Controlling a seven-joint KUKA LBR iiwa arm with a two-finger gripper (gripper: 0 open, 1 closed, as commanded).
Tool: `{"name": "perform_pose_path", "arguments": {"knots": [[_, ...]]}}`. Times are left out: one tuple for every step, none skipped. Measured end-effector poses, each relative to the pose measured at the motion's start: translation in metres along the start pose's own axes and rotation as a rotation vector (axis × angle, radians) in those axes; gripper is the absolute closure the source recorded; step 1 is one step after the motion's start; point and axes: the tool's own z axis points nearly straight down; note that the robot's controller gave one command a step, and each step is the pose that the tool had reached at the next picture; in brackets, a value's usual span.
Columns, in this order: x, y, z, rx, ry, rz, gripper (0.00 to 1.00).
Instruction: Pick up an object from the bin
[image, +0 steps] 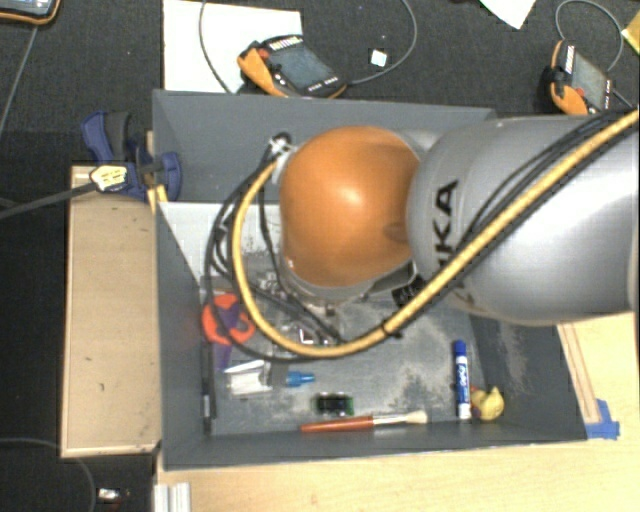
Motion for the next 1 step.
{"name": "perform_pose_path", "arguments": {"knots": [[-0.0028, -0.0107, 0.1321, -0.002, -0.004, 0.084, 0.00]]}}
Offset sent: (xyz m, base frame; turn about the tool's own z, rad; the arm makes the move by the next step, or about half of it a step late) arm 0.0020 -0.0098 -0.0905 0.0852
